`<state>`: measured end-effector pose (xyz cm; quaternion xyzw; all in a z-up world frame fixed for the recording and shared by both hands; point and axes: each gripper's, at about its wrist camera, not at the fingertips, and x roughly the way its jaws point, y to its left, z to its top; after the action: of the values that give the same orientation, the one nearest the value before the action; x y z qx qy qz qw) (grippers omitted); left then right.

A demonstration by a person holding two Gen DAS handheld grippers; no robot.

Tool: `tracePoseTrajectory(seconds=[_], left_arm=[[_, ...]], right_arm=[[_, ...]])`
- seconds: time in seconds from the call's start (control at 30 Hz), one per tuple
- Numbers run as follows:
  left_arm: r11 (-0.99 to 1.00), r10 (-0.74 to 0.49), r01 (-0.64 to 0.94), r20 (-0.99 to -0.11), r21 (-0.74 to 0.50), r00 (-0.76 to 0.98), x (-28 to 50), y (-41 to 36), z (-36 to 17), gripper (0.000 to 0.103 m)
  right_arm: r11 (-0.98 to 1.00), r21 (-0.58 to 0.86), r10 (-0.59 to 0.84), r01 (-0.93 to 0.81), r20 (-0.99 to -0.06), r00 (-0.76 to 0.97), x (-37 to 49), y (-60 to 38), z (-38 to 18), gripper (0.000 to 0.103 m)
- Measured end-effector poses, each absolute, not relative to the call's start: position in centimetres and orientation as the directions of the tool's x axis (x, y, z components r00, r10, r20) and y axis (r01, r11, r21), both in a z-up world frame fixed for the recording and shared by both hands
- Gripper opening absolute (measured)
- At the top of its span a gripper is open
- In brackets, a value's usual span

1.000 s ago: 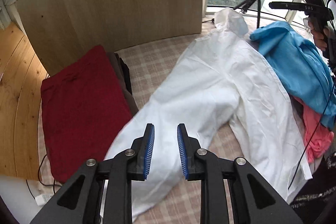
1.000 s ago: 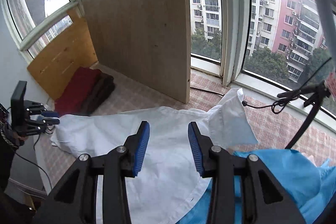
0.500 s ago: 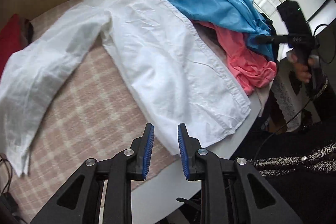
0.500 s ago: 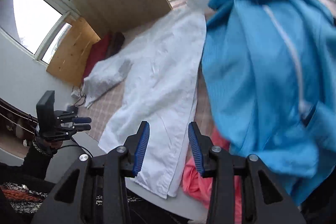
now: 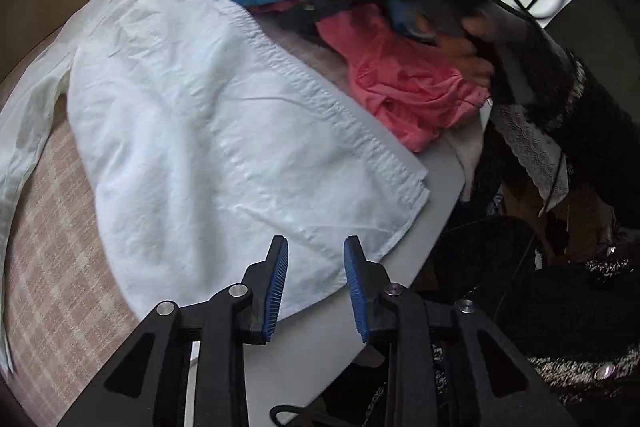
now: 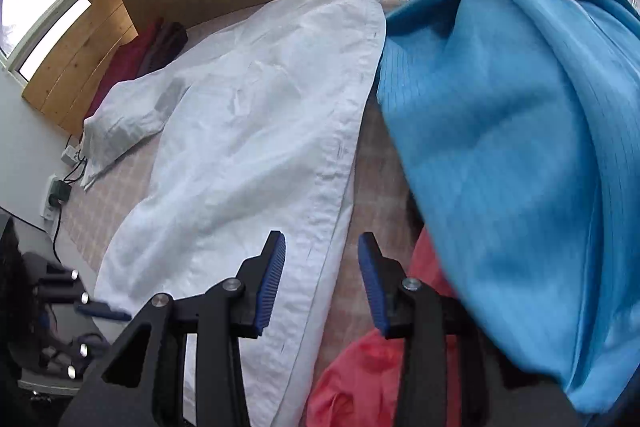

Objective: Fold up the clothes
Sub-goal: 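Push the blue shirt away from the white shirt with the right tool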

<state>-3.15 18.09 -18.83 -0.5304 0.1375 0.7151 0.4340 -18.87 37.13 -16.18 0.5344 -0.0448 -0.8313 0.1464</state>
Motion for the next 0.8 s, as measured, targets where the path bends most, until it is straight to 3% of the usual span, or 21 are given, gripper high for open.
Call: tracePoseTrajectory(seconds=[0.27, 0.43, 0.57, 0.63, 0.7, 0.8], left_arm=[[-0.655, 0.443, -0.719, -0.889, -0.232, -0.117, -0.6, 23.7, -20.8, 0.041], [-0.745, 0.43, -0.615, -0.891, -0.258, -0.146, -0.6, 25.5, -22.4, 0.041], [-0.779, 0.413, -0.573, -0.896, -0.254, -0.165, -0.3, 25.7, -22.6, 0.042], [-0.793, 0.41, -0.553, -0.895, -0.255, -0.176, -0.2, 25.6, -22.5, 0.042], [-0.807, 0.407, -0.532, -0.894, -0.256, -0.188, -0.2, 25.4, -22.4, 0.039], [-0.826, 0.402, -0.501, -0.893, -0.257, -0.205, -0.1, 25.2, -22.2, 0.015]], right_arm=[[-0.961, 0.15, -0.217, 0.232, -0.93, -0.297, -30.2, 37.1, -17.9, 0.037], [-0.925, 0.22, -0.295, 0.308, -0.93, -0.221, -32.2, 37.2, -18.7, 0.037], [-0.902, 0.229, -0.322, 0.366, -0.921, -0.219, -32.4, 37.4, -18.5, 0.015], [-0.889, 0.268, -0.364, 0.372, -0.905, -0.218, -32.4, 38.0, -18.1, 0.013], [-0.871, 0.321, -0.415, 0.371, -0.886, -0.208, -32.5, 38.5, -17.7, 0.01], [-0.86, 0.354, -0.444, 0.367, -0.875, -0.195, -32.5, 38.9, -17.2, 0.009]])
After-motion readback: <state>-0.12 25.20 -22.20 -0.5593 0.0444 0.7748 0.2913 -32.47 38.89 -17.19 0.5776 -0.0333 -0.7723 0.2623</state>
